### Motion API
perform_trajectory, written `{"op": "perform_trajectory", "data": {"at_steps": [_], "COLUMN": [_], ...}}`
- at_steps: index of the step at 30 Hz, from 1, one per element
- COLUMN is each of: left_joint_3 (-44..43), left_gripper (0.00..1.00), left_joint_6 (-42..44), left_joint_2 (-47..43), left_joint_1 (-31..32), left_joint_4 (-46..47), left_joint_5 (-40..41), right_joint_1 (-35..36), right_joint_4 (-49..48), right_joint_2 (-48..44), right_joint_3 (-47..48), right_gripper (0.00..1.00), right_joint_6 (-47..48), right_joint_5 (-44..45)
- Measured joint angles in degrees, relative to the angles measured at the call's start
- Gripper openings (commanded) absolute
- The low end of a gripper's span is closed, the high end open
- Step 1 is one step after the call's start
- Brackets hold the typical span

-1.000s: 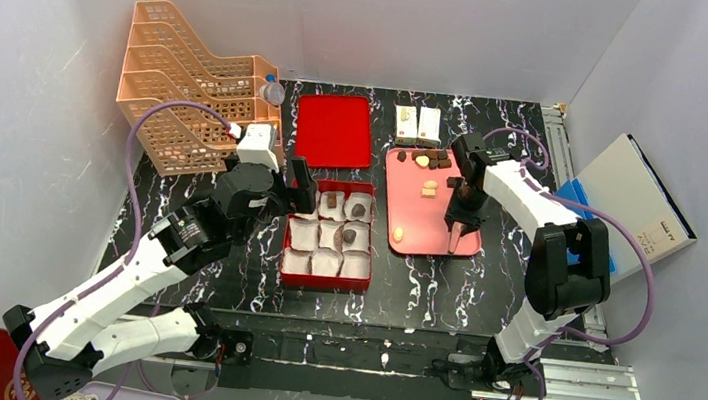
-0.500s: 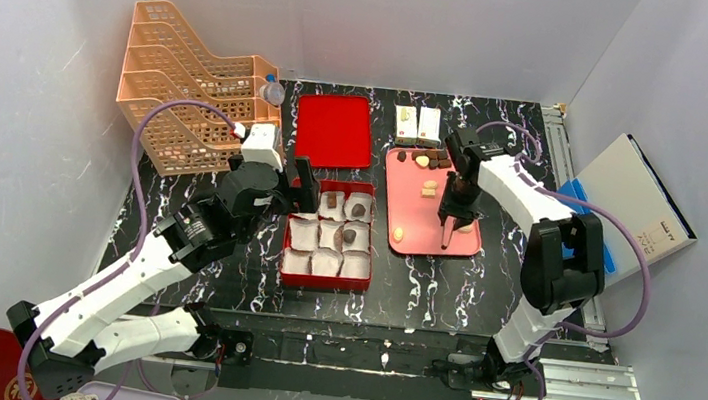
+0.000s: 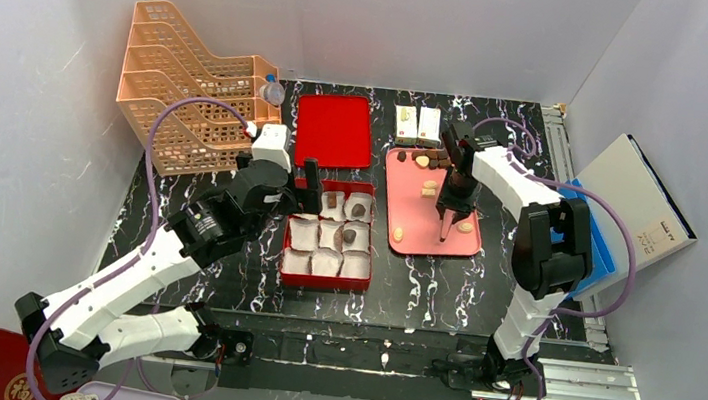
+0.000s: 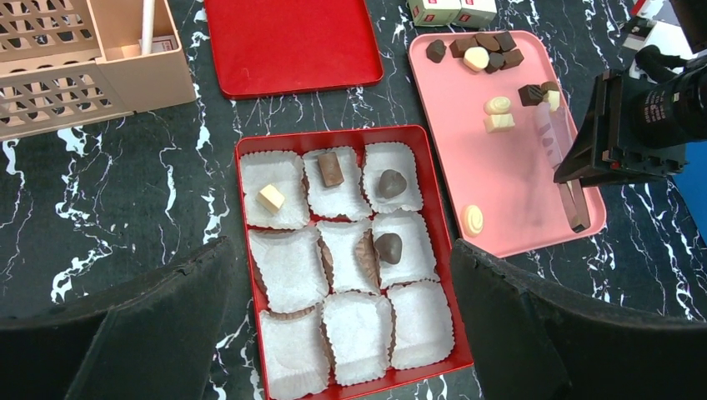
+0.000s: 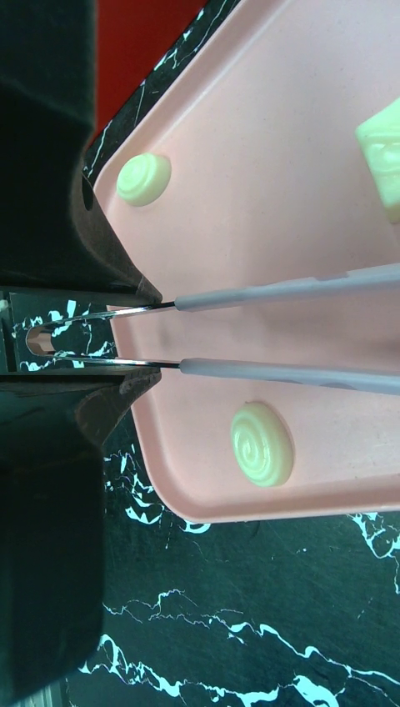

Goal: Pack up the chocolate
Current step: Pick up the fake chocolate from the plate.

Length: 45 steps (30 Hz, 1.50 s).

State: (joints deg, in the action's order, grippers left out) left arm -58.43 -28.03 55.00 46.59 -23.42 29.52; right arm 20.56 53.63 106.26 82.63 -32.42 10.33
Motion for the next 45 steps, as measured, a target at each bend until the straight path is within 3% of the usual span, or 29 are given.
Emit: {"op": "perform_trajectory", "data": {"at_steps": [45], "left_joint_3": [0.0], "left_gripper": [0.98], "left_joint_6": [0.4], "left_joint_2": [5.1], "left_joint_1": [-1.3], "left_joint_4": [2.5], "left_joint_5": [-2.0], "right_joint_1": [-4.8], "right_joint_4": [-1.3], "right_joint_2": [-0.2], "right_joint_3": [-1.6], "right_gripper": [0.38], "right_joint_6": [1.9], "right_joint_5": [-0.7]}}
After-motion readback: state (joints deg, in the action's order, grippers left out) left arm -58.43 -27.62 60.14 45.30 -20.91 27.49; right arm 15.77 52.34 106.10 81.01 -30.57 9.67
